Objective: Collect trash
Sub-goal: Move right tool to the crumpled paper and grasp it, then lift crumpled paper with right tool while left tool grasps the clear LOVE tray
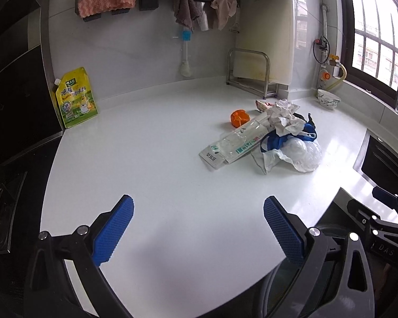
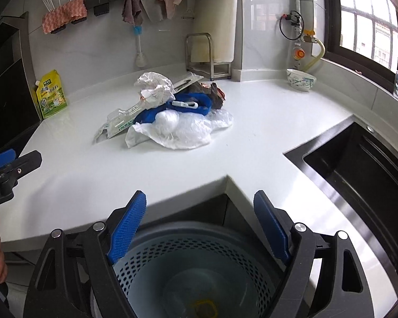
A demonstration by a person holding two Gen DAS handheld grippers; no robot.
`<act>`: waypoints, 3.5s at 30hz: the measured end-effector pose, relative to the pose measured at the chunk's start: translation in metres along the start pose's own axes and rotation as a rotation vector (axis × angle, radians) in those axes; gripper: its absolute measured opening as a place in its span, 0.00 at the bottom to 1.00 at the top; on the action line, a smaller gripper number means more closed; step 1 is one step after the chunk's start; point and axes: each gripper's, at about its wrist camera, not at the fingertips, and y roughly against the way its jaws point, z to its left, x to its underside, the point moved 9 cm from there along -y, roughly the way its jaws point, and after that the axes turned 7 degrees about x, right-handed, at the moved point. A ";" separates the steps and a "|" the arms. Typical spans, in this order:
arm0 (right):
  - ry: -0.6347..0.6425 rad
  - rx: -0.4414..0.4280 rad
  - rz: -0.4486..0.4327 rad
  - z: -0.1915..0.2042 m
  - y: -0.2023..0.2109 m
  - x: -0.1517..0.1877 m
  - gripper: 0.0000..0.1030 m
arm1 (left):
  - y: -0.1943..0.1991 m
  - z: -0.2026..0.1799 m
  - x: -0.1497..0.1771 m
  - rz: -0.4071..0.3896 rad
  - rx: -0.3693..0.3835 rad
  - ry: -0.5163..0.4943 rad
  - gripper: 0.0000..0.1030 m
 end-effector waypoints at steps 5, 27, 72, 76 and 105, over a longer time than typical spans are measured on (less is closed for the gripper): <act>0.025 -0.024 -0.017 0.022 -0.025 -0.045 0.77 | -0.018 0.017 -0.011 0.009 0.003 0.041 0.94; 0.126 0.074 -0.013 0.081 -0.115 -0.117 0.76 | -0.062 0.040 -0.027 0.059 0.050 0.082 0.94; -0.232 -0.057 0.050 -0.052 -0.031 -0.045 0.42 | -0.170 -0.036 -0.057 0.217 0.371 -0.248 0.94; -0.240 -0.062 0.047 -0.055 -0.027 -0.048 0.42 | -0.180 -0.043 -0.053 0.266 0.410 -0.310 0.94; -0.256 -0.058 0.077 -0.061 -0.030 -0.034 0.42 | -0.204 -0.049 -0.068 0.310 0.462 -0.308 0.52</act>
